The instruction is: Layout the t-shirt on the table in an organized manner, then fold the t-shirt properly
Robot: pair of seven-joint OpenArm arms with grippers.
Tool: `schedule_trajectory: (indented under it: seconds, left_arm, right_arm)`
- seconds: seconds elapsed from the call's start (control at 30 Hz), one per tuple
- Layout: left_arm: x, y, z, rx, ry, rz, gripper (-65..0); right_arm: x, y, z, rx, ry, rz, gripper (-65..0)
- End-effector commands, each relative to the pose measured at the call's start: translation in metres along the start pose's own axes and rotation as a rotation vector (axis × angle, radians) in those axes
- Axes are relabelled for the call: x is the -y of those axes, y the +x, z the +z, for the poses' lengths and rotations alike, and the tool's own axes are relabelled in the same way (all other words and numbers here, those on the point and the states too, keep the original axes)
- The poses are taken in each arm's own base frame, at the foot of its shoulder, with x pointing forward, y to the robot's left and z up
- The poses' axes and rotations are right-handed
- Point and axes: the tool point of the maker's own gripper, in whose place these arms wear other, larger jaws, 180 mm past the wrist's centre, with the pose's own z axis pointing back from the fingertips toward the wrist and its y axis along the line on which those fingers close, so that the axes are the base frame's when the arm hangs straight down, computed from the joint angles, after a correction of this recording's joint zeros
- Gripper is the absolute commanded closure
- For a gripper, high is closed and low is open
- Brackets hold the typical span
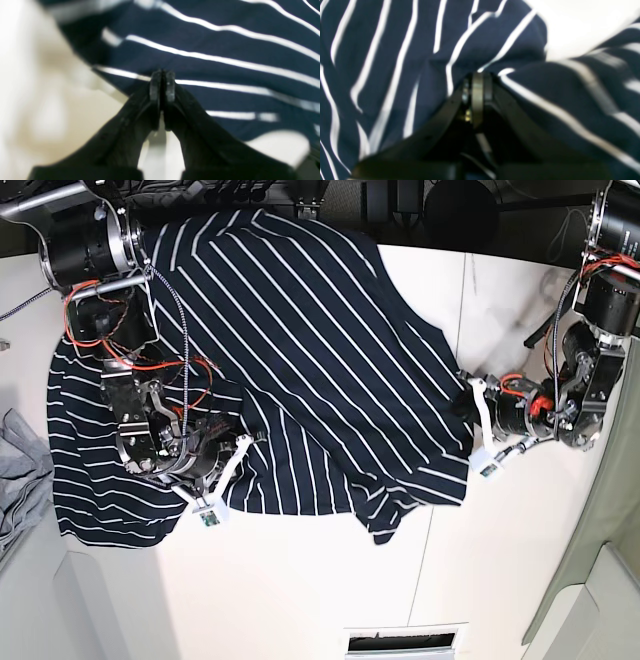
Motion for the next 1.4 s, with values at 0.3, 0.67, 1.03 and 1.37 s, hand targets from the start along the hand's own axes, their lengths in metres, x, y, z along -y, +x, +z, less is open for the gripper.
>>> schedule_trajectory:
  seconds: [0.3, 0.67, 1.03, 1.37]
  left_arm:
    - [-0.064, 0.046, 0.036, 0.013, 0.181, 0.048, -3.9]
    - [-0.035, 0.059, 0.055, 0.088, 0.03, 0.027, -3.9]
    - [-0.011, 0.071, 0.032, 0.144, 0.023, -0.03, -3.9]
    - [0.007, 0.023, 0.015, 0.008, -0.053, 0.058, -3.9]
  right_arm:
    - [0.027, 0.056, 0.027, 0.121, -0.066, -0.058, 0.0]
    - [0.035, -0.014, 0.07, 0.114, -0.049, -0.277, 0.0]
    - [-0.07, -0.069, 0.095, 0.096, 0.23, -0.202, 0.0]
    - [0.021, -0.07, 0.104, 0.134, -0.089, -0.336, 0.0]
